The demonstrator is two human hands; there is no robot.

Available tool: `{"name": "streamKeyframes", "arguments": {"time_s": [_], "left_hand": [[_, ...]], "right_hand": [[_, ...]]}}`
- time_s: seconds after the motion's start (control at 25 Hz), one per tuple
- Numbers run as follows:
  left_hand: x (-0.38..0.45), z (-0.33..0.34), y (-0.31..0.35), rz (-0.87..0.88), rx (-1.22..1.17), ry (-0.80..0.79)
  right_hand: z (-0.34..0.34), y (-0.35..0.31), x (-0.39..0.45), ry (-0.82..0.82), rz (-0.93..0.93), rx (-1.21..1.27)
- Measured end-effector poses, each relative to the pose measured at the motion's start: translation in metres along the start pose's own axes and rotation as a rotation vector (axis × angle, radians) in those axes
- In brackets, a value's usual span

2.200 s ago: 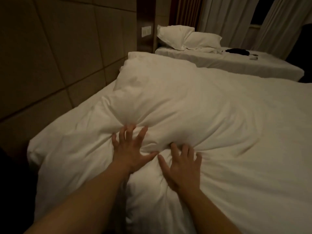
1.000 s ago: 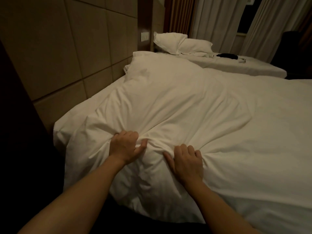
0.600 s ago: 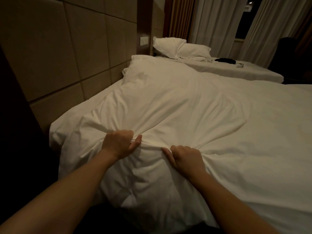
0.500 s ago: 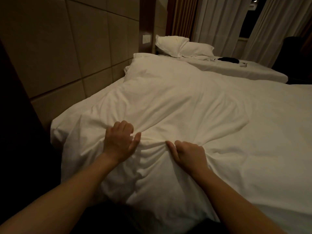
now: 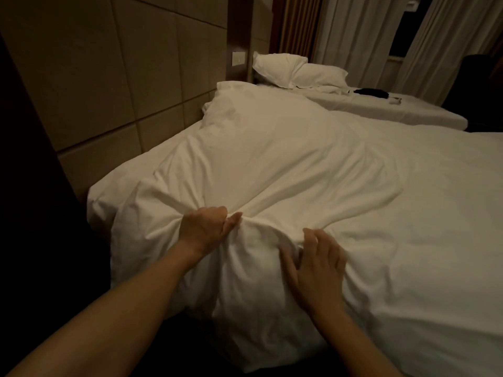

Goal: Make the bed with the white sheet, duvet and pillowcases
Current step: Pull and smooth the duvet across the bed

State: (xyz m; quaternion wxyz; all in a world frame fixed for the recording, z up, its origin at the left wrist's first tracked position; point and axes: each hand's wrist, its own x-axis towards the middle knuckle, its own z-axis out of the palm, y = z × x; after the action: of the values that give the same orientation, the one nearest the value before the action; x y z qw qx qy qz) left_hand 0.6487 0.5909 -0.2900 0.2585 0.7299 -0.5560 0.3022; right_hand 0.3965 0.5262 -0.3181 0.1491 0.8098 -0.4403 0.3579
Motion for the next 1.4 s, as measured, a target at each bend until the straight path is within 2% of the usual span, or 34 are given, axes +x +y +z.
{"name": "streamKeyframes", "arguments": {"time_s": [0.12,0.24,0.36,0.48,0.56,0.68,0.96,1.16,1.4], "left_hand": [[0.013,-0.008,-0.003,0.066,-0.023,0.061],[0.025,-0.017,-0.013,0.127,-0.073,0.132],[0.061,-0.045,-0.011,0.199,-0.147,0.166],[0.124,-0.094,0.008,0.229,-0.125,0.197],[0.168,-0.124,0.02,0.235,-0.115,0.179],[0.232,-0.161,0.041,0.198,-0.122,0.099],[0.346,-0.21,0.063,0.081,-0.095,-0.089],[0.417,-0.186,0.055,0.051,-0.077,-0.196],[0.534,-0.083,0.043,0.091,-0.094,-0.267]], "right_hand": [[0.011,0.003,-0.024,-0.028,-0.027,-0.055],[0.001,0.008,0.022,-0.026,-0.016,-0.014],[-0.038,0.026,0.074,-0.001,-0.067,0.066],[-0.1,0.042,0.127,0.046,-0.13,0.102],[-0.143,0.05,0.173,0.068,-0.15,0.084],[-0.194,0.067,0.242,-0.002,-0.153,0.069],[-0.245,0.089,0.364,-0.152,-0.114,0.086],[-0.226,0.101,0.442,-0.218,-0.131,0.101],[-0.142,0.134,0.547,-0.263,-0.075,0.051]]}}
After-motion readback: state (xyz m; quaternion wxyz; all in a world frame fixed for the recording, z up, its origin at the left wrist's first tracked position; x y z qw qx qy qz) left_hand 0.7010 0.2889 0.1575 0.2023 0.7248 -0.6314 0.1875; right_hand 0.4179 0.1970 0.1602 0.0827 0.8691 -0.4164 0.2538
